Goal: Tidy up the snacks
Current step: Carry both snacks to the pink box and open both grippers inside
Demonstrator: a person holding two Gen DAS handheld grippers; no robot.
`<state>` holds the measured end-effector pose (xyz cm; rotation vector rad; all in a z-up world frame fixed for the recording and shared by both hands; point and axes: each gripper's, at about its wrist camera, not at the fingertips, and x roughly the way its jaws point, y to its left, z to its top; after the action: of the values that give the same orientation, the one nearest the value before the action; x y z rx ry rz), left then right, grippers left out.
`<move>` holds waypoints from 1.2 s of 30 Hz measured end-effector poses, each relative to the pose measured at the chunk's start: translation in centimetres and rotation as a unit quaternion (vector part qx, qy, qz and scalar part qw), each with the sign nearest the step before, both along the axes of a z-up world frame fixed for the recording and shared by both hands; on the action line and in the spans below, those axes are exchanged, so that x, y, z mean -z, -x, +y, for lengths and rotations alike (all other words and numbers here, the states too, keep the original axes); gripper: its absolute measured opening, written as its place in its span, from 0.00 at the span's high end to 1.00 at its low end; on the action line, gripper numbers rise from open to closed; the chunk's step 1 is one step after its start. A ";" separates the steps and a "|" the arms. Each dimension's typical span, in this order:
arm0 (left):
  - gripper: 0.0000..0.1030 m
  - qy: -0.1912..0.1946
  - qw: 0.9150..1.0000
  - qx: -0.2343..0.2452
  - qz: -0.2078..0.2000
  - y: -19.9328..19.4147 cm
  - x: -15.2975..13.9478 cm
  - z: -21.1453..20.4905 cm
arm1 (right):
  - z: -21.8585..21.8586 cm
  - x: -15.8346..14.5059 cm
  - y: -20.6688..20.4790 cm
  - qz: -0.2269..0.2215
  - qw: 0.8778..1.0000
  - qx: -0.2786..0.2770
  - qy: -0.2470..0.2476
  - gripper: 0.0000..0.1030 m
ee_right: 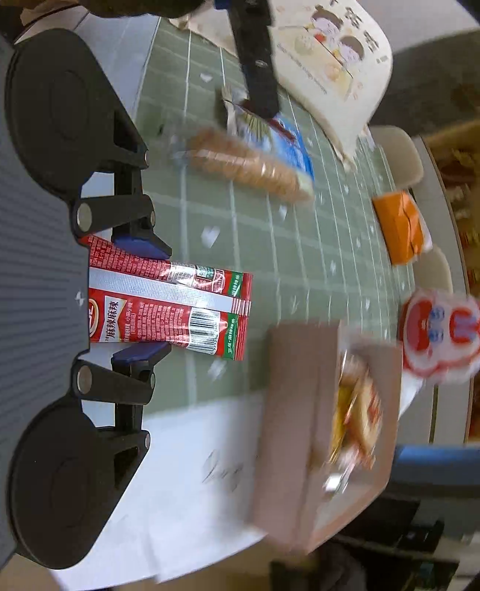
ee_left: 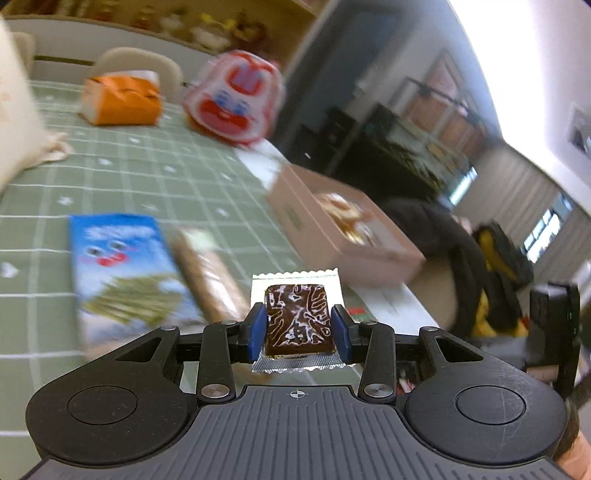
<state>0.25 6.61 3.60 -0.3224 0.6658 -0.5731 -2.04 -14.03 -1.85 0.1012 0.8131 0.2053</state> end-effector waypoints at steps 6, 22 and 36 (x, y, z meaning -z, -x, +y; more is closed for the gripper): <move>0.58 -0.034 0.999 0.019 0.003 0.6 0.1 -3.8 | -2.2 0.6 2.6 -0.039 0.999 0.027 0.017 0.53; 0.58 -0.085 0.996 0.019 -0.002 1.7 0.9 -8.8 | -4.3 2.8 7.5 -0.153 0.987 0.008 0.054 0.23; 0.58 -0.123 0.992 0.024 -0.013 2.7 1.1 -9.9 | -4.6 2.8 3.5 -0.104 0.994 0.015 0.021 0.24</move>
<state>-2.47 -3.26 2.52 -0.0695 0.7116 -0.5333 -5.54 -18.64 -4.61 0.0505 0.6071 0.1677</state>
